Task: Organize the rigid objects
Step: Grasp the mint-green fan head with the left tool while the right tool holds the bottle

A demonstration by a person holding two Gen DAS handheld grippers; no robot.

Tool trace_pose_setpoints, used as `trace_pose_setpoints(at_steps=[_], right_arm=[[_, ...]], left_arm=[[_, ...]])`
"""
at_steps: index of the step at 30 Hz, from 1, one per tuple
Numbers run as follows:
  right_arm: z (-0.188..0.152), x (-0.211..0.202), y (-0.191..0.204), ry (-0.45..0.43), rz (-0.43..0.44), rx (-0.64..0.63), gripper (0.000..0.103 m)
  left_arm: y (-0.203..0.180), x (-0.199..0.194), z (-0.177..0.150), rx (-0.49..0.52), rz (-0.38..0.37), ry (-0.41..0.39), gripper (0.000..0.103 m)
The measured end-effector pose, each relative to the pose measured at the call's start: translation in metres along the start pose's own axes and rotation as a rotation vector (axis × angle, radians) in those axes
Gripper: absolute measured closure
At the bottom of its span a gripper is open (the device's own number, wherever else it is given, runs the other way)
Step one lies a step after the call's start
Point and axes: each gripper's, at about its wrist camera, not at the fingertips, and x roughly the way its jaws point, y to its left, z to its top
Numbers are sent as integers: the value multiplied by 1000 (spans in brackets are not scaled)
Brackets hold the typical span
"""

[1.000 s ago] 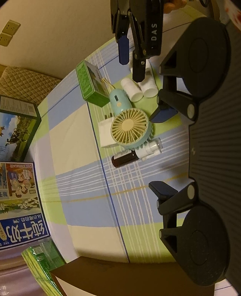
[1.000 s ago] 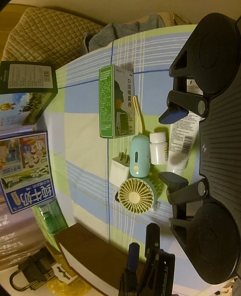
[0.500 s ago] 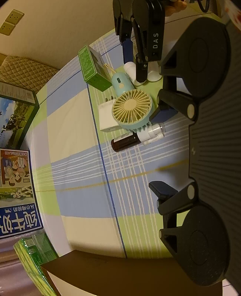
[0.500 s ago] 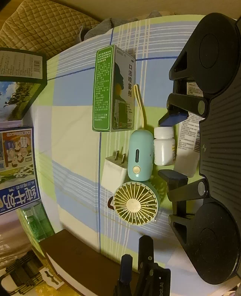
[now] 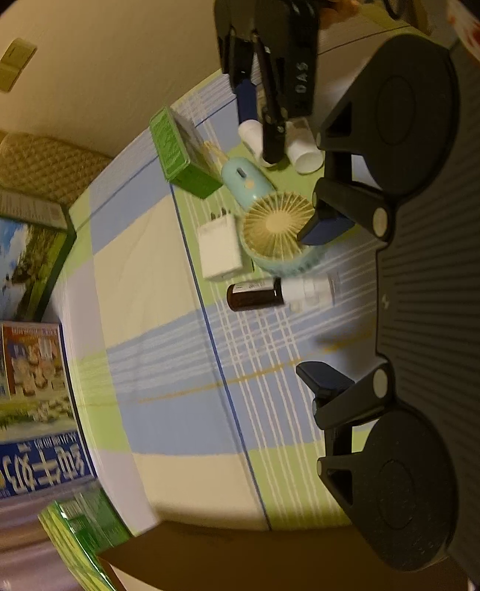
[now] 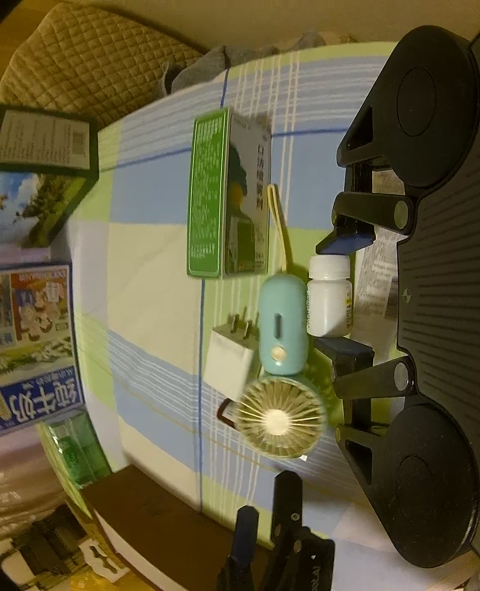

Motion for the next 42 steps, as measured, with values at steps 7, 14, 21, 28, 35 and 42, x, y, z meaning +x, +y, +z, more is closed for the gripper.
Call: trace_pose_setpoints(at_steps=[7,14,21,28,35,42], right_arm=[[-6,-25,-27,-31,-26,90,60],[-19,-41,-50,-38,-68,161,60],[-30,-49,-62,-32,-81,212,60],[-37,-51,-64,-24,-87,231,59],[-40,-49,-61,-12,-81,230,60],[-41,-51,-59,-10,-81,222,60]], left_arm=[[-25,6,4,192,-65,-24,33],[-45,25,7,370,-106,-30,33],[-58,52,9,475,-115,-10,34],[-62,57,2,484,-108,-6,43],[-65,47,-10,414,-106,7,43],[-67,56,-10,408,-94,31,43]])
